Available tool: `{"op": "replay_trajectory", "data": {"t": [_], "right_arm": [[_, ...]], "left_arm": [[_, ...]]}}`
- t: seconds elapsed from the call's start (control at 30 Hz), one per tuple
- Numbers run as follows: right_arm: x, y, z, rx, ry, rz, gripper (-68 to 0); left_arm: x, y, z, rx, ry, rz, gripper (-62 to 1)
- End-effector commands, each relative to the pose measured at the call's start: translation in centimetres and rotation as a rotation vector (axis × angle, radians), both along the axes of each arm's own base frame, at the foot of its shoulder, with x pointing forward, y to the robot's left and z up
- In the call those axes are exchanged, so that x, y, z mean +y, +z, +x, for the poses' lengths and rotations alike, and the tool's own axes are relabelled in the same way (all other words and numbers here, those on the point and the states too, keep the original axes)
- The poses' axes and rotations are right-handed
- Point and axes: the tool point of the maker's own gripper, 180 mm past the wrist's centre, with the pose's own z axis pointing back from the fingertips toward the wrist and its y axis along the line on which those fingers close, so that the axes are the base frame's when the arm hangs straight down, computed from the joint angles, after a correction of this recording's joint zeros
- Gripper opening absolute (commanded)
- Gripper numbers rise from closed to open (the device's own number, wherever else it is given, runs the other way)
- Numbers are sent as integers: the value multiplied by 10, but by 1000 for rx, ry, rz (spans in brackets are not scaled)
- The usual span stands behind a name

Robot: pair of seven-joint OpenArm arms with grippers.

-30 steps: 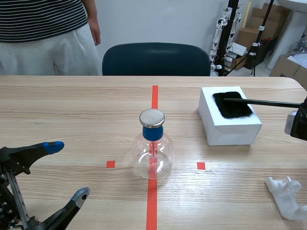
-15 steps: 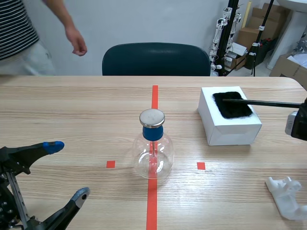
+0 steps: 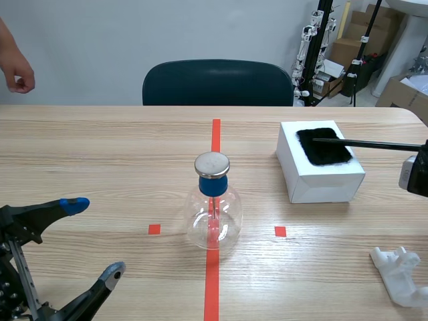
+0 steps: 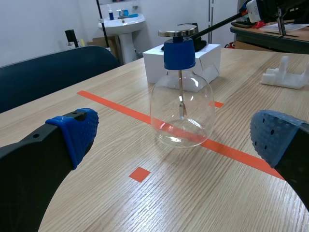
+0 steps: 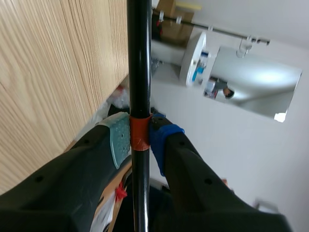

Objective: Do the electroscope experiment. rub the rod on the fur

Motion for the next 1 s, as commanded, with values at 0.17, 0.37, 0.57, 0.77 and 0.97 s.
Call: {"op": "replay_trajectory", "data": {"t": [0.17,0.37,0.57,0.77,0.97], "right_arm": [[-11,15,5,-38,-28,-36,-669],[-26,18,3,-49,-110,-65,-669],[-25,17,2,-46,-102,-62,-669],[-23,25,2,-102,-96,-4,-669],[-21,38,-9,-142,-54,61,-669]], "left_arm": [[1,5,2,-19,3,-15,14],[1,5,2,-19,3,-15,14],[1,5,2,-19,3,-15,14],[1,5,2,-19,3,-15,14],[1,5,2,-19,3,-15,14]]}}
